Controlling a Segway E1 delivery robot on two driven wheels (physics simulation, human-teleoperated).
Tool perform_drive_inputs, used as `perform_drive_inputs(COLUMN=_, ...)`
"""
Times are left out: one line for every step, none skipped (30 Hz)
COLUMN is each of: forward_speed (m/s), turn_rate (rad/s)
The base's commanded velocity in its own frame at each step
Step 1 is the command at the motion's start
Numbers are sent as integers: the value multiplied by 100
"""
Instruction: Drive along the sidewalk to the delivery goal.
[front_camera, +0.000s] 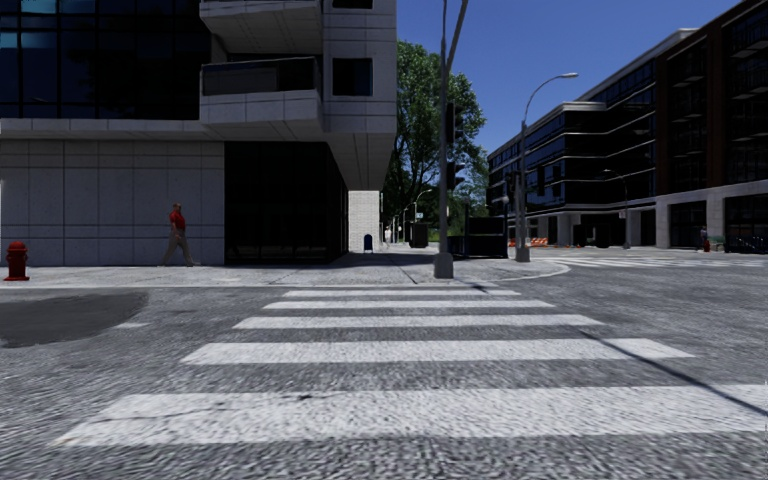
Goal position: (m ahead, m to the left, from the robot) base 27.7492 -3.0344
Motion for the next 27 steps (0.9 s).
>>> perform_drive_inputs(forward_speed=200, turn_rate=0)
perform_drive_inputs(forward_speed=200, turn_rate=0)
perform_drive_inputs(forward_speed=200, turn_rate=0)
perform_drive_inputs(forward_speed=200, turn_rate=0)
perform_drive_inputs(forward_speed=200, turn_rate=0)
perform_drive_inputs(forward_speed=200, turn_rate=0)
perform_drive_inputs(forward_speed=200, turn_rate=0)
perform_drive_inputs(forward_speed=200, turn_rate=0)
perform_drive_inputs(forward_speed=200, turn_rate=0)
perform_drive_inputs(forward_speed=200, turn_rate=0)
perform_drive_inputs(forward_speed=200, turn_rate=0)
perform_drive_inputs(forward_speed=200, turn_rate=0)
perform_drive_inputs(forward_speed=200, turn_rate=0)
perform_drive_inputs(forward_speed=200, turn_rate=0)
perform_drive_inputs(forward_speed=200, turn_rate=0)
perform_drive_inputs(forward_speed=200, turn_rate=0)
perform_drive_inputs(forward_speed=200, turn_rate=0)
perform_drive_inputs(forward_speed=200, turn_rate=0)
perform_drive_inputs(forward_speed=200, turn_rate=0)
perform_drive_inputs(forward_speed=200, turn_rate=0)
perform_drive_inputs(forward_speed=200, turn_rate=0)
perform_drive_inputs(forward_speed=200, turn_rate=0)
perform_drive_inputs(forward_speed=200, turn_rate=0)
perform_drive_inputs(forward_speed=200, turn_rate=0)
perform_drive_inputs(forward_speed=200, turn_rate=0)
perform_drive_inputs(forward_speed=200, turn_rate=0)
perform_drive_inputs(forward_speed=200, turn_rate=0)
